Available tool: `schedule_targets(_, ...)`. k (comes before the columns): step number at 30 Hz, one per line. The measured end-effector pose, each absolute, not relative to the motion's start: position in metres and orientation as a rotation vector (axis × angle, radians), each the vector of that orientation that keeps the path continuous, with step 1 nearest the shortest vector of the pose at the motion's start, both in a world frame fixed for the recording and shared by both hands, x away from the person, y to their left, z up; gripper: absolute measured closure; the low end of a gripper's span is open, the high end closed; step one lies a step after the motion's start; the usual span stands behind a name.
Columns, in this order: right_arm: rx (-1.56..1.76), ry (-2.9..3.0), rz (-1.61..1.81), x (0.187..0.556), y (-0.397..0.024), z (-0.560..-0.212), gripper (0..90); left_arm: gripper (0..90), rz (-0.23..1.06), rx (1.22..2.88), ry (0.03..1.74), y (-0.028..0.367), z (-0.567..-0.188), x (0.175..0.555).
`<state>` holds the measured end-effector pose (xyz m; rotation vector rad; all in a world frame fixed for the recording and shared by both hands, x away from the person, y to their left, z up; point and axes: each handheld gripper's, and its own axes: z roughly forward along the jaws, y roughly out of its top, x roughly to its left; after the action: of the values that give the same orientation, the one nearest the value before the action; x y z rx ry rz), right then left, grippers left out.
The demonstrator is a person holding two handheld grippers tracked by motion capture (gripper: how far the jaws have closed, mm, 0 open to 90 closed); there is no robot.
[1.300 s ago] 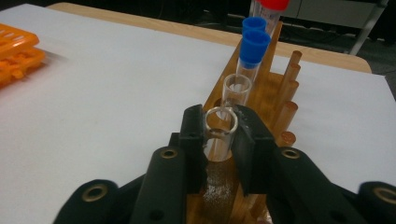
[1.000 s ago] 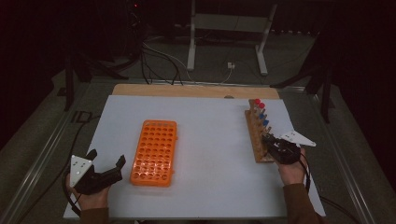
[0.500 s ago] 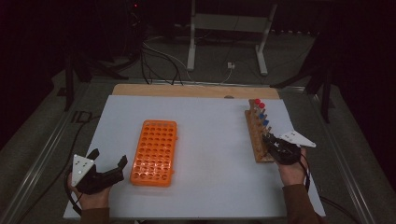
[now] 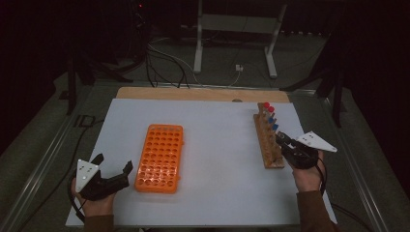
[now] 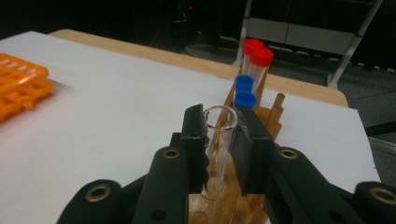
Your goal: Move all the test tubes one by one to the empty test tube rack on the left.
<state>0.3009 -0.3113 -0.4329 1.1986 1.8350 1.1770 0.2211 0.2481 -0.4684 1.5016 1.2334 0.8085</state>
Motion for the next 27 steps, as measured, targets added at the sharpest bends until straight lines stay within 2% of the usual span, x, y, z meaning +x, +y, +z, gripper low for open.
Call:
schedule_targets(13,1.139,1.813,1.262,0.292,-0.304,-0.407,76.4,0.9,0.797,1.52,1.185,0.243,-0.47,0.223)
schedule_targets(27,1.082,1.951,1.304,0.292,-0.267,-0.418,76.3,0.9,0.722,1.587,1.069,0.201,-0.447,0.231)
